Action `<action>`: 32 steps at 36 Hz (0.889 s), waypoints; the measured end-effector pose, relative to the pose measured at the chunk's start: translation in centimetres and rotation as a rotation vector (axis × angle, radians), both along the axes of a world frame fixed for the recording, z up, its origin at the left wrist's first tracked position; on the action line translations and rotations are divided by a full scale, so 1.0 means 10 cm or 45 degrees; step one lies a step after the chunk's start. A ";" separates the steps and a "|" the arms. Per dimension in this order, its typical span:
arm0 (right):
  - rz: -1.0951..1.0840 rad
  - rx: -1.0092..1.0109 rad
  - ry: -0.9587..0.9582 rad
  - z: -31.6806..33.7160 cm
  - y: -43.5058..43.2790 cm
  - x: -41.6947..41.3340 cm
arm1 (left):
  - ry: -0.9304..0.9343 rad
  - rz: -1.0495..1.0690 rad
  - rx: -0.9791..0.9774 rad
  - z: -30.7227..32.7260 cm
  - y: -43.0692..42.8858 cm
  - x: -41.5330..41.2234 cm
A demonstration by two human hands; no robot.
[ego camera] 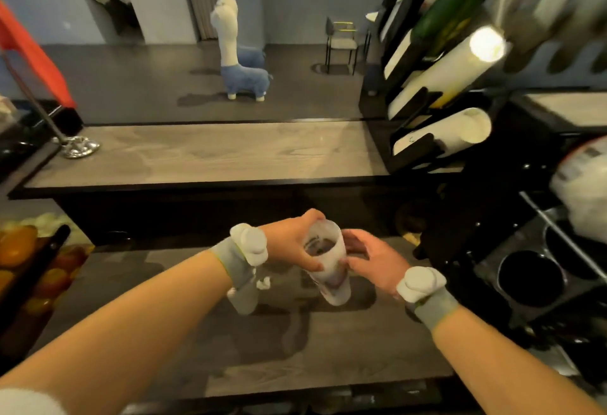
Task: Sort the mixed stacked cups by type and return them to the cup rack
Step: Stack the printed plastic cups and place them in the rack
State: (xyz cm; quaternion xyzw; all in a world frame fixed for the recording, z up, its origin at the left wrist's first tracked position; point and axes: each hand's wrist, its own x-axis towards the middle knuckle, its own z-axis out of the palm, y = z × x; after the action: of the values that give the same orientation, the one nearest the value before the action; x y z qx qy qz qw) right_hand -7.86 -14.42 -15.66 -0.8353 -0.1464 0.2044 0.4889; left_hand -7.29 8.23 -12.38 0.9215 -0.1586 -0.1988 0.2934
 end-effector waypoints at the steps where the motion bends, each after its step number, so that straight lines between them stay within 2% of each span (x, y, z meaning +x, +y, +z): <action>1: -0.021 0.023 -0.040 0.13 -0.08 0.04 | 0.004 0.004 -0.031 0.13 -0.06 0.07; 5: -0.082 0.103 -0.149 0.65 -0.28 0.14 | -0.048 0.025 -0.126 0.55 -0.17 0.24; 10: -0.219 0.024 -0.352 1.17 -0.51 0.23 | -0.096 0.207 -0.482 0.99 -0.16 0.40; 16: -0.547 0.170 -0.389 1.50 -0.71 0.25 | 0.058 0.440 -1.356 1.40 -0.30 0.45; 20: -0.592 0.694 -0.163 1.77 -0.72 0.22 | 0.071 0.439 -1.628 1.58 -0.48 0.43; 22: -0.577 0.918 -0.105 1.94 -0.74 0.22 | 0.076 0.409 -1.672 1.66 -0.59 0.42; 26: -0.745 1.046 -0.238 2.31 -0.85 0.30 | 0.106 0.246 -1.628 1.79 -0.72 0.45; 29: -0.786 0.930 -0.425 2.60 -0.98 0.44 | 0.026 0.193 -1.426 1.97 -0.79 0.55; 32: -0.747 0.783 -0.642 2.96 -1.08 0.54 | -0.191 0.143 -1.189 2.19 -0.89 0.66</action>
State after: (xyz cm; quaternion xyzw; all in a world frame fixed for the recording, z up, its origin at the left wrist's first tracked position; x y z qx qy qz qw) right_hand -2.45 -25.26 13.91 -0.6817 -0.0722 -0.2030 0.6992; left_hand -0.67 -0.65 9.56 0.7101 -0.2015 -0.0230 0.6743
